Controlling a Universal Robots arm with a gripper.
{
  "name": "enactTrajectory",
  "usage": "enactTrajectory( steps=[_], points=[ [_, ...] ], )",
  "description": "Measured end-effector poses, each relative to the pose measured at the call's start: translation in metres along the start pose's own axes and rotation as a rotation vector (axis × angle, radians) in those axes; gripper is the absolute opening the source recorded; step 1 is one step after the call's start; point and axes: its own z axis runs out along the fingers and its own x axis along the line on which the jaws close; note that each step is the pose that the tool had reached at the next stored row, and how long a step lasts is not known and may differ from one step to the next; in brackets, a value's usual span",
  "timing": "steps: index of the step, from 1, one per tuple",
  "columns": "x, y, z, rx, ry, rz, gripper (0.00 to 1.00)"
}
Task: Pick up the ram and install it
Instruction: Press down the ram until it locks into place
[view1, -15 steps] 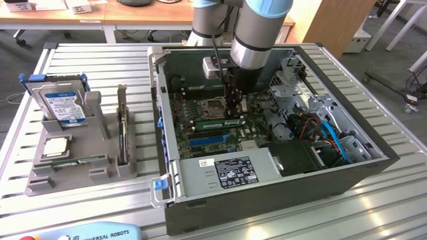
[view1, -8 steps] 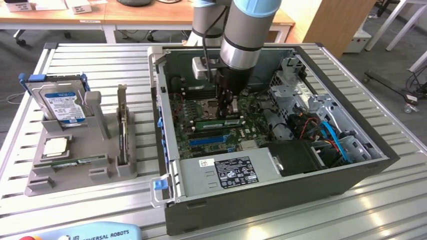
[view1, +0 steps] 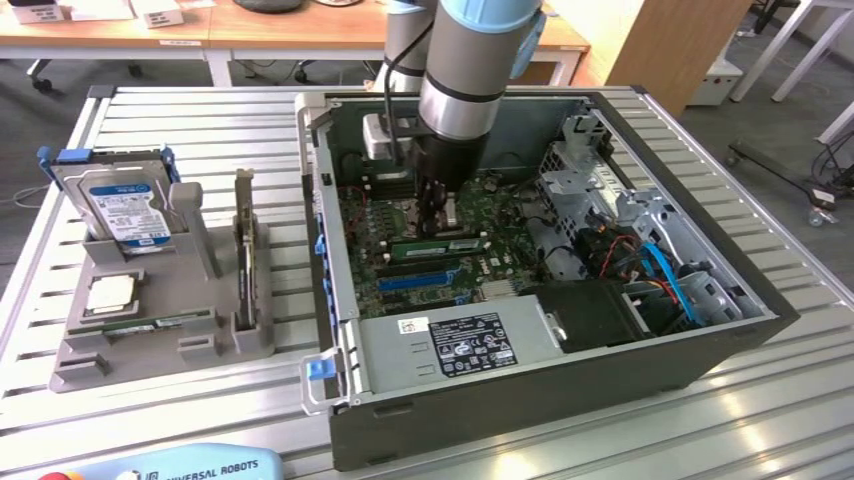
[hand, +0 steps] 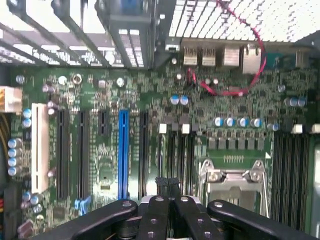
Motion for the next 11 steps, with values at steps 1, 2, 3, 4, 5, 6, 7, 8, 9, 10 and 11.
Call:
enactTrajectory(
  steps=[1,2,3,4,5,6,7,8,9,10,11],
  points=[
    [-0.0002,0.0043,0.0001,-0.0001,0.0,0.0,0.1],
    [0.0006,0.0044,0.0001,-0.0001,0.0001,0.0,0.1],
    [0.0017,0.0043,0.0,-0.0001,0.0001,0.0,0.1],
    [0.0019,0.0043,0.0001,0.0,-0.0001,0.0,0.1],
    [0.0021,0.0043,0.0028,0.0,0.0,0.0,0.1],
    [0.0022,0.0043,0.003,-0.0001,0.0002,0.0,0.1],
    [0.0022,0.0043,0.003,-0.0001,0.0002,0.0,0.1],
    [0.0022,0.0043,0.003,-0.0002,0.0002,0.0,0.1],
    [0.0022,0.0043,0.003,-0.0002,0.0002,0.0,0.1],
    [0.0021,0.0042,0.0031,-0.0001,0.0001,0.0,0.1],
    [0.0021,0.0043,0.0032,-0.0001,0.0001,0.0,0.1]
  ],
)
